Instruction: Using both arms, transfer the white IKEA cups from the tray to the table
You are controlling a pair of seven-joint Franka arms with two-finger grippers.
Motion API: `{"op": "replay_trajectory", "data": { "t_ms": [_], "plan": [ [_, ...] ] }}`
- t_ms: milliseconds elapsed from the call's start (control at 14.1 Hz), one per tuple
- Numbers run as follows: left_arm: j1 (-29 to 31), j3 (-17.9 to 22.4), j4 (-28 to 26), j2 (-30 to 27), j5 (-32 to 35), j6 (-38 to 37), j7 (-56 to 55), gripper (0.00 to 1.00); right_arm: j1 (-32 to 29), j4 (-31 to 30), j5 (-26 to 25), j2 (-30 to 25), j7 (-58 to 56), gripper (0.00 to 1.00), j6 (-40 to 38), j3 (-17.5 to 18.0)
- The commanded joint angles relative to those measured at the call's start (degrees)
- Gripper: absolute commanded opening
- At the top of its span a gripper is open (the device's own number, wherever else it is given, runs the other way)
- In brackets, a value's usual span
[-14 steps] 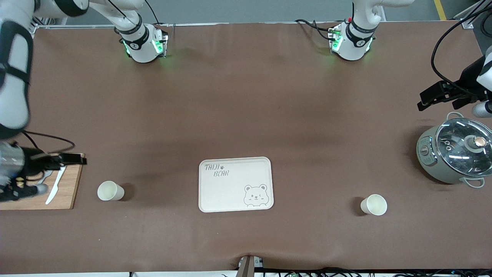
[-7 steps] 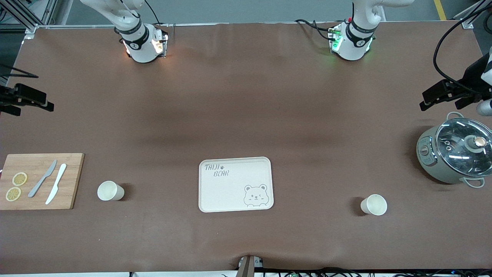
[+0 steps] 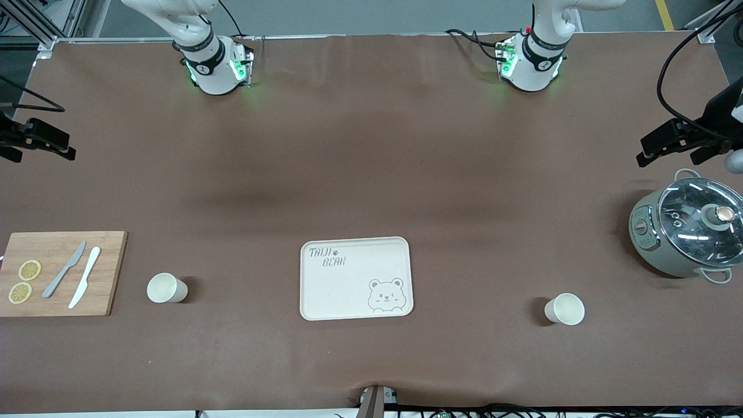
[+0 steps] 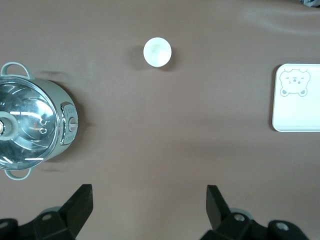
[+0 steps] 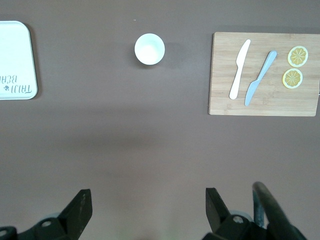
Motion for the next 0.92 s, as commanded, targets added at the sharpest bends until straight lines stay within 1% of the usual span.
{"op": "replay_trajectory", "data": {
  "t_ms": [0, 707, 848],
  "plan": [
    [0.16, -0.17, 0.99, 0.30, 1.41, -0.11, 0.67, 1.00, -0.67, -1.30, -0.63, -1.38, 0.93, 1.00, 1.20, 0.60],
    [0.17, 0.01, 1.17, 0.39, 1.41, -0.11, 0.59, 1.00, -0.67, -1.21, -0.19, -0.85, 1.11, 1.00, 1.47, 0.78],
    [0.16, 0.10, 1.52, 0.65, 1.33, -0.11, 0.67, 1.00, -0.84, -1.21, 2.25, -0.85, 1.28, 1.00, 1.38, 0.60]
  ]
}}
